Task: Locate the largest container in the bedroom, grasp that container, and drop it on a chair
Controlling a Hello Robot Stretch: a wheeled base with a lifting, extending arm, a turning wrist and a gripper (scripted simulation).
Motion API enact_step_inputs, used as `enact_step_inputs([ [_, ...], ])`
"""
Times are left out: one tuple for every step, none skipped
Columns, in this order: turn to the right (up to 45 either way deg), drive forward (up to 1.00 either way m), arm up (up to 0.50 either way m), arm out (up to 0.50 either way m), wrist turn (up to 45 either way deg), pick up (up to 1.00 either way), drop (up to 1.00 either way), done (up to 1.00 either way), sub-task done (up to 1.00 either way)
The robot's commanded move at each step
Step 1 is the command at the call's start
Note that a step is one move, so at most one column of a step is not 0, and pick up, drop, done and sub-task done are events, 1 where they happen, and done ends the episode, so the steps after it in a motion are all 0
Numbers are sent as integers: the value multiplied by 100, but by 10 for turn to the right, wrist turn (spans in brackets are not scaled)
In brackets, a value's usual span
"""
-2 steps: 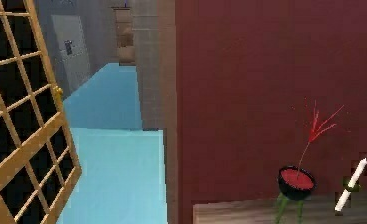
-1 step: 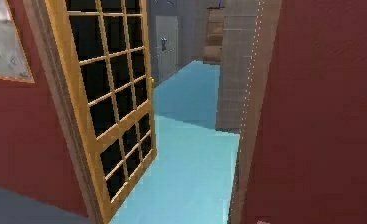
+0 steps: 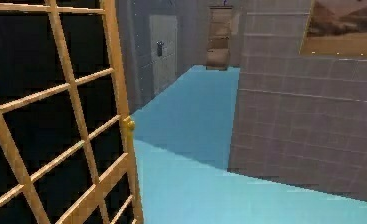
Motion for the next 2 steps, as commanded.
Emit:
enact_step_inputs([
  [150, 0, 0, 0, 0, 0, 0, 0, 0],
  [0, 100, 0, 0, 0, 0, 0, 0, 0],
])
